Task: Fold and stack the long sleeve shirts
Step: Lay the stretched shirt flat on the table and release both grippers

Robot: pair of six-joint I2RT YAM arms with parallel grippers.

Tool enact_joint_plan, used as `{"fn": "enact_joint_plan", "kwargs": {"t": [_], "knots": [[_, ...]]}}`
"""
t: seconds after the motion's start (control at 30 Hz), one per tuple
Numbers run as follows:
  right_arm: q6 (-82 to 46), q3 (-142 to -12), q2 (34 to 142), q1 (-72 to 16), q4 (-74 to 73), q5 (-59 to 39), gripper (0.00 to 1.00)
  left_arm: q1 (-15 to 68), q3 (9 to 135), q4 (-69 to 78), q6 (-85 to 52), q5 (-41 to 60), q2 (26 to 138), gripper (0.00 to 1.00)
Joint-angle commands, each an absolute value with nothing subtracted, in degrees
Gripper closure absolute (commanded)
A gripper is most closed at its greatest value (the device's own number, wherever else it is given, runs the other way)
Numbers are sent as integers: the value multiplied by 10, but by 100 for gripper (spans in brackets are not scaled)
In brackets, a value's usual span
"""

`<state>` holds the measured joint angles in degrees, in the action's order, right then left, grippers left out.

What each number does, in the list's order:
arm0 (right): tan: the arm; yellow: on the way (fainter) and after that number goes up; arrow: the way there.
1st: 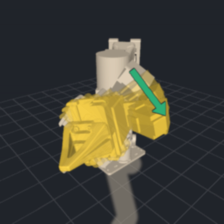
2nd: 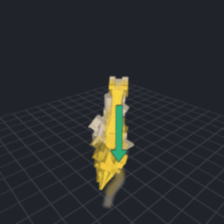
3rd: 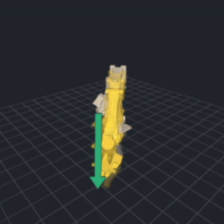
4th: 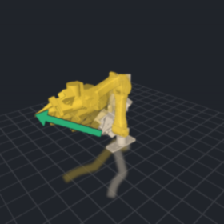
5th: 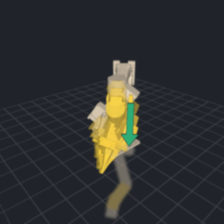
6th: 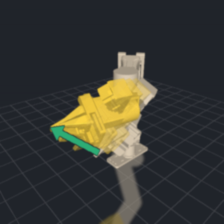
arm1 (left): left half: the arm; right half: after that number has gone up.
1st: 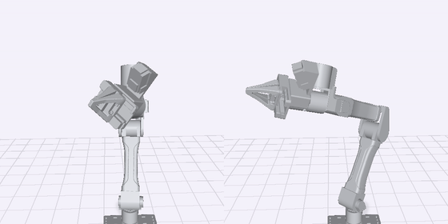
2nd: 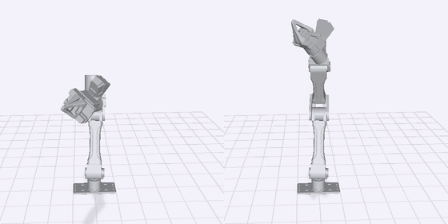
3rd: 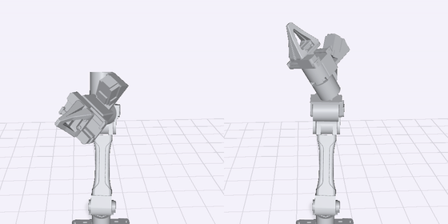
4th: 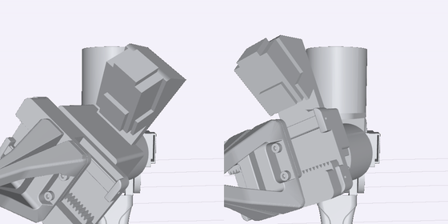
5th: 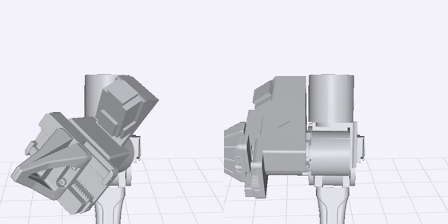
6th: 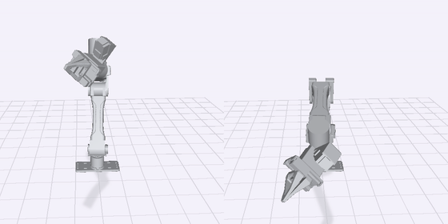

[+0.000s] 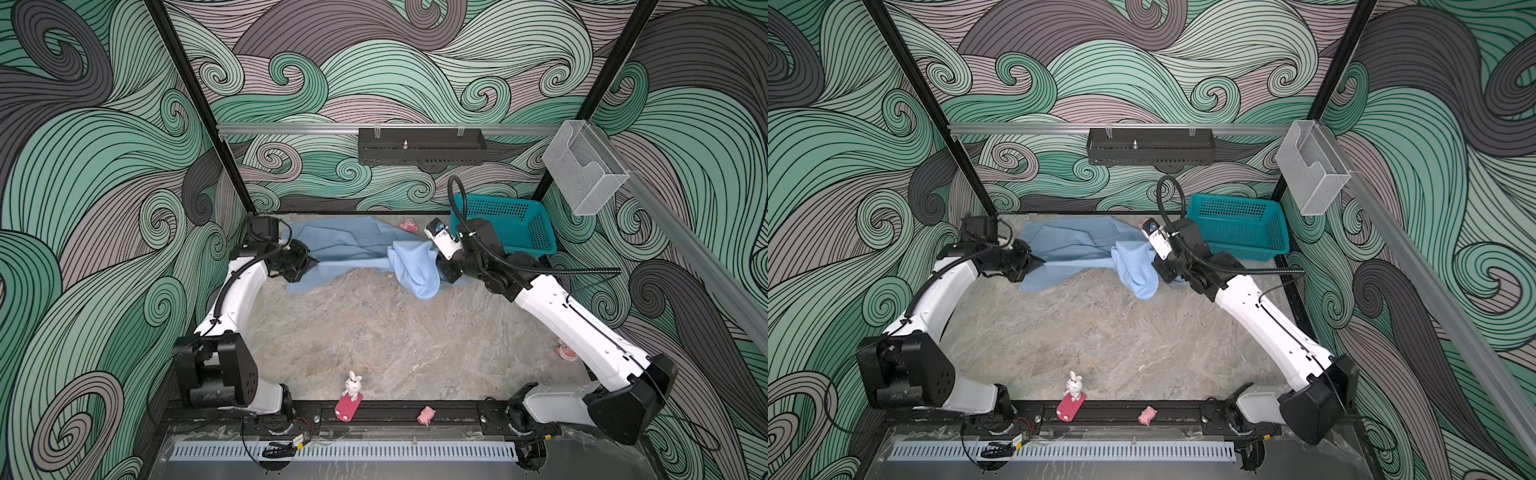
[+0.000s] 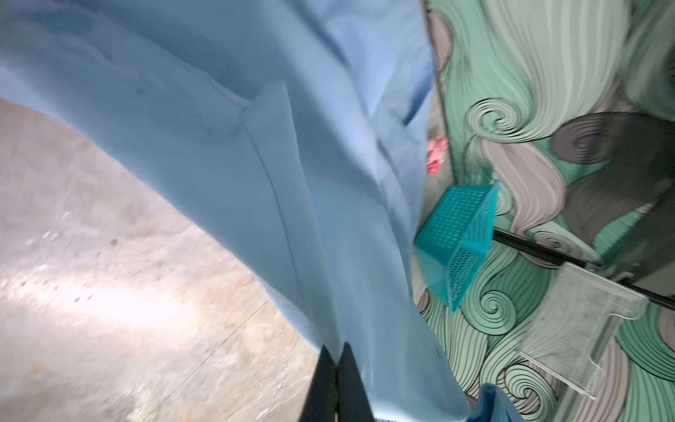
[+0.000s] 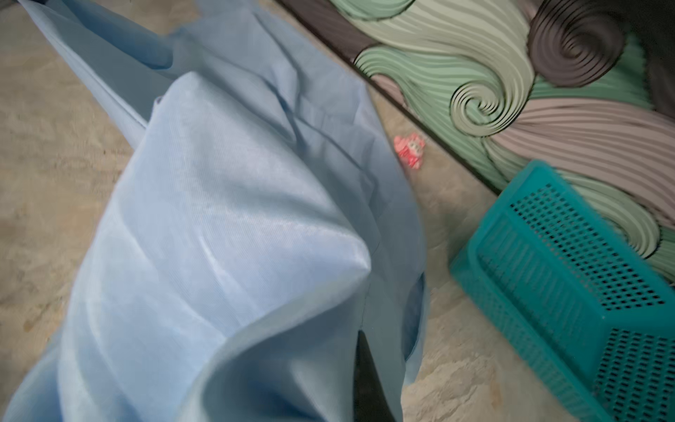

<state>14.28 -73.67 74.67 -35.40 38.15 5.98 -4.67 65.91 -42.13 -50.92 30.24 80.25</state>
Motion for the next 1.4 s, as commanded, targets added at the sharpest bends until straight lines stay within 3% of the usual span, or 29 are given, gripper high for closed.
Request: {"fn": "enact_joint_plan", "kwargs": {"t": [0.0,0.07,0.13,0.17,0.23,0.3,0.43,0.6,0.77,1.17,1.37], "knots": [[86,-693,688,-369,447,134,100,-50,591,-432,-483,259,727,100],[62,-663,675,-383,460,128,97,-44,546,-436,-482,258,699,96],[40,-641,668,-387,465,114,88,-37,518,-438,-479,263,680,77],[33,-630,666,-386,464,100,81,-34,508,-440,-479,266,671,64],[26,-616,659,-386,456,63,53,-28,503,-445,-481,267,654,45],[11,-612,650,-386,449,34,32,-27,512,-452,-483,263,636,36],[-15,-620,643,-381,426,23,17,-27,533,-443,-482,222,632,32],[-86,-651,716,-321,403,18,18,-28,547,-358,-500,198,714,35],[-186,-687,835,-259,402,-38,27,-25,628,-417,-472,206,856,35],[-278,-674,976,-255,370,-18,33,-5,620,-430,-447,94,948,35],[-280,-675,1022,-250,361,-13,33,10,639,-455,-430,76,995,47]]}}
